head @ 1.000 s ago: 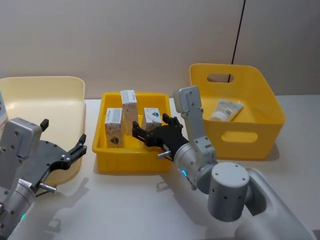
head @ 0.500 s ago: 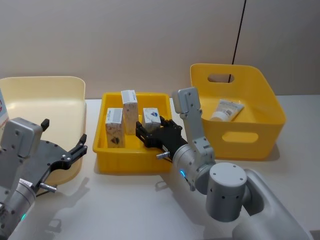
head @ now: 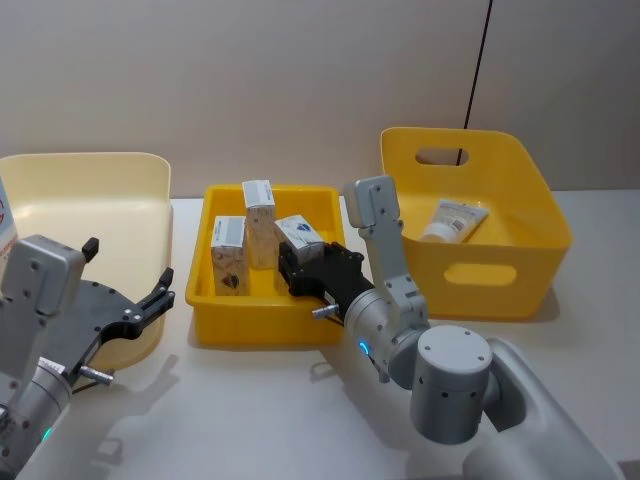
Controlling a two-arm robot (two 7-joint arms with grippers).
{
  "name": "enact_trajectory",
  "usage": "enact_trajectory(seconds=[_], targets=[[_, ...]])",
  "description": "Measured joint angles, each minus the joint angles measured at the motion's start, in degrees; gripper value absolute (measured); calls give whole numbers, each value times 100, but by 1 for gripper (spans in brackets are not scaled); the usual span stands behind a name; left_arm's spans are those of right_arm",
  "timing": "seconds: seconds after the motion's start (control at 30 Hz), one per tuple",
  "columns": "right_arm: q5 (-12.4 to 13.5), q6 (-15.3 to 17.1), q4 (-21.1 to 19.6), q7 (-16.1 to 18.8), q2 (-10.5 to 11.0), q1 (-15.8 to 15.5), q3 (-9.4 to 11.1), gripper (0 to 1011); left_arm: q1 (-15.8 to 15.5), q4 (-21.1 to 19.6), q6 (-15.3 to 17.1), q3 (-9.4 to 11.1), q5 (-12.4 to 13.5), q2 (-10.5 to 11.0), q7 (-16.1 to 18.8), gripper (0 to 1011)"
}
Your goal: Bimanual collaborative sorting of washing and personal care products
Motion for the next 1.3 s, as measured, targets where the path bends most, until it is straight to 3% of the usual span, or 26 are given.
enact_trajectory(seconds=[0.4, 0.73, 1.0, 1.3], targets=[[3, -330, 6, 152, 9, 3, 34, 433, 0, 0, 0, 0, 0, 0, 0, 1003], [76, -909, -69, 427, 47, 38, 138, 433, 0, 0, 0, 0, 0, 0, 0, 1003], [136, -1425, -232, 581, 97, 62, 319, 433, 0, 0, 0, 0, 1, 0, 0, 1003], [111, -1846, -514, 486, 169, 19, 631, 433, 0, 0, 0, 0, 0, 0, 0, 1003]])
